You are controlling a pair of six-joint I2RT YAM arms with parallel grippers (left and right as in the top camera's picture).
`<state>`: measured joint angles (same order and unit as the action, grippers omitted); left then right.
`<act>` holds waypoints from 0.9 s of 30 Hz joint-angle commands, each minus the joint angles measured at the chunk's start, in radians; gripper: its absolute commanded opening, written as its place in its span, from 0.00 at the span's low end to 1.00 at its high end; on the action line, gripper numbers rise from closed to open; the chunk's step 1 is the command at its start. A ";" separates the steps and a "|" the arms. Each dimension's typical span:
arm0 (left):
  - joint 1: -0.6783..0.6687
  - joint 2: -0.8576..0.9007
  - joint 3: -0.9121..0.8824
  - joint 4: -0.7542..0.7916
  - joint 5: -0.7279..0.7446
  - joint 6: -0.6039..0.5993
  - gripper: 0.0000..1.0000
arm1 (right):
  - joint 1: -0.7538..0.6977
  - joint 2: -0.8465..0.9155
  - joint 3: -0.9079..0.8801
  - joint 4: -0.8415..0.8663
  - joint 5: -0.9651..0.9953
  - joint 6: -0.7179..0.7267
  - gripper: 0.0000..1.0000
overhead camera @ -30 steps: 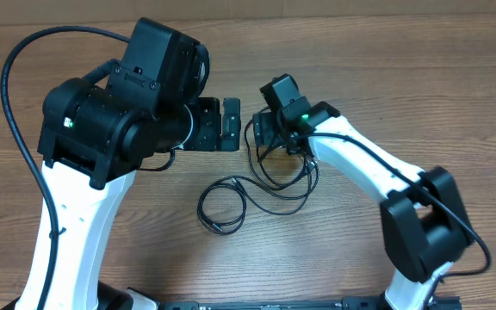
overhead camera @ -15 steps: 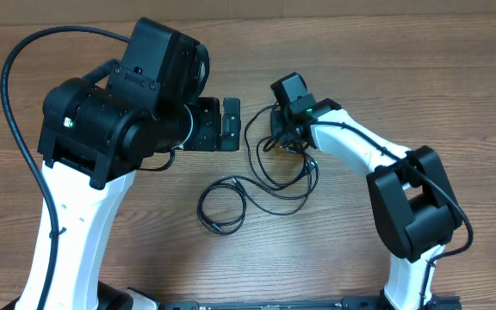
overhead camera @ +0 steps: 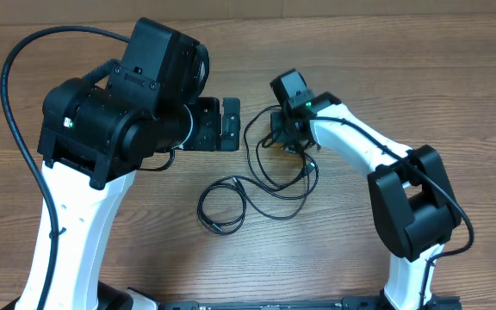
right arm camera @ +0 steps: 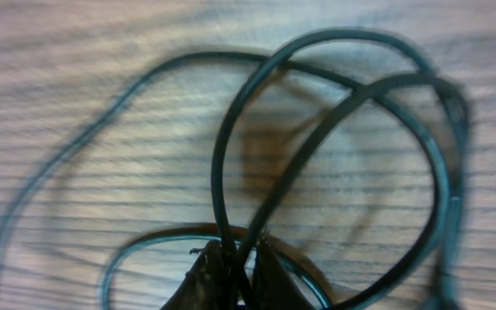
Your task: Untangle cables
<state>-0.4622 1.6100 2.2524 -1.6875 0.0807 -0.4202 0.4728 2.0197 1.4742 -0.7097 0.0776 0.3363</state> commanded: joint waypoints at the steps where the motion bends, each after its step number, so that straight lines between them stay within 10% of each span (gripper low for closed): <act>1: 0.003 -0.011 0.014 -0.002 -0.011 -0.014 1.00 | 0.001 -0.135 0.120 -0.032 0.000 0.010 0.08; 27: 0.003 0.021 0.005 0.000 0.138 0.036 1.00 | 0.001 -0.748 0.262 -0.189 -0.024 0.065 0.04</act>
<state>-0.4622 1.6123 2.2524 -1.6875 0.1143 -0.4183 0.4728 1.3621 1.7130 -0.9054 0.0769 0.3714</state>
